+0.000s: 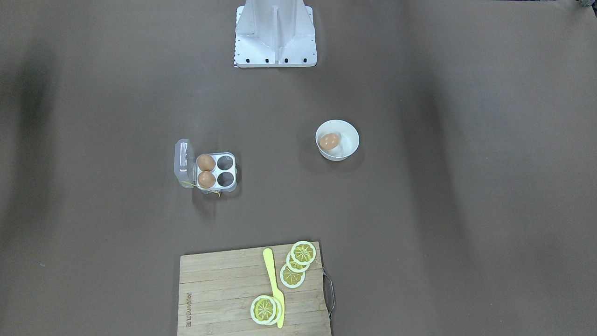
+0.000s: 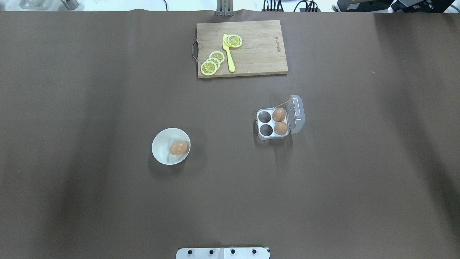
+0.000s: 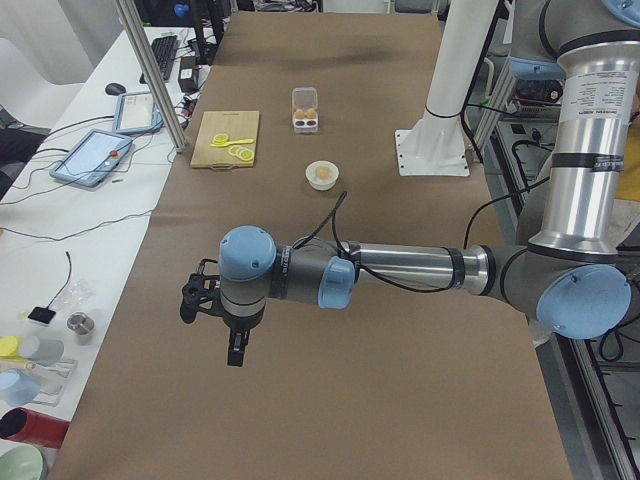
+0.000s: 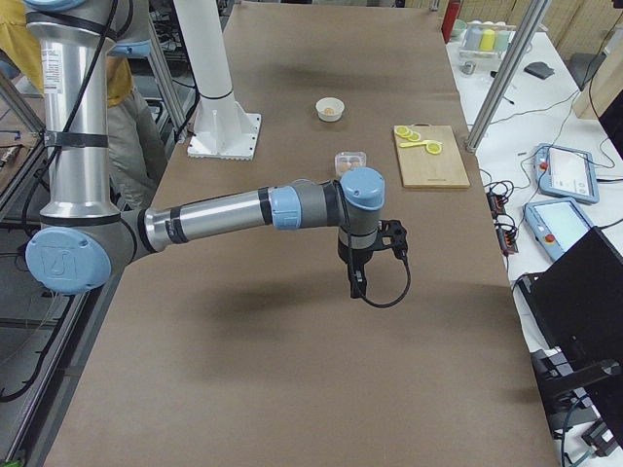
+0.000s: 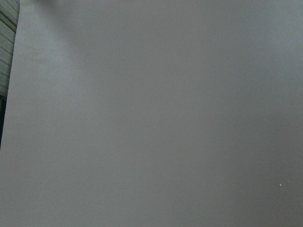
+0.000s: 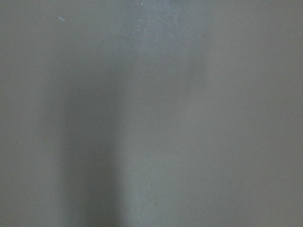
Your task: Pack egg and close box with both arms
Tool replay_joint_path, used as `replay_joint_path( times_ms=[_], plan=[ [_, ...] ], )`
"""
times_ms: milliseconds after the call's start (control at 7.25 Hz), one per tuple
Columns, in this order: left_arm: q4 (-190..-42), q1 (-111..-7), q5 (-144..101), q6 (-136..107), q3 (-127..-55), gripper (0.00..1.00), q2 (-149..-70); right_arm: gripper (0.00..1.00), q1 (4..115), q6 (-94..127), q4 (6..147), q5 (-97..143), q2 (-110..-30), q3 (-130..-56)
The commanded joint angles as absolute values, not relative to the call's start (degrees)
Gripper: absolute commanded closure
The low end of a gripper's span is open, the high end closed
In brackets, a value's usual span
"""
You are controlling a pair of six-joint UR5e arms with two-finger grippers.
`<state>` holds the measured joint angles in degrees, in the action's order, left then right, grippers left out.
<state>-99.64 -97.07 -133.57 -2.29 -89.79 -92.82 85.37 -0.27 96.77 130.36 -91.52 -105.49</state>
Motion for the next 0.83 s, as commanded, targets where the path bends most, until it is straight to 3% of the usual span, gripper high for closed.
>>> replay_joint_path(
  times_ms=[0,690],
  plan=[
    [-101.95,-97.03,-133.51,-2.29,-89.82,0.02,-92.29,0.00,85.25,-0.26,96.77,130.43,-91.23,-105.38],
    [-101.08,-97.03,-133.42,-2.29,-89.21,0.02,-90.10,0.00,85.25,-0.26,96.85,130.34,-91.58,-105.38]
  ],
)
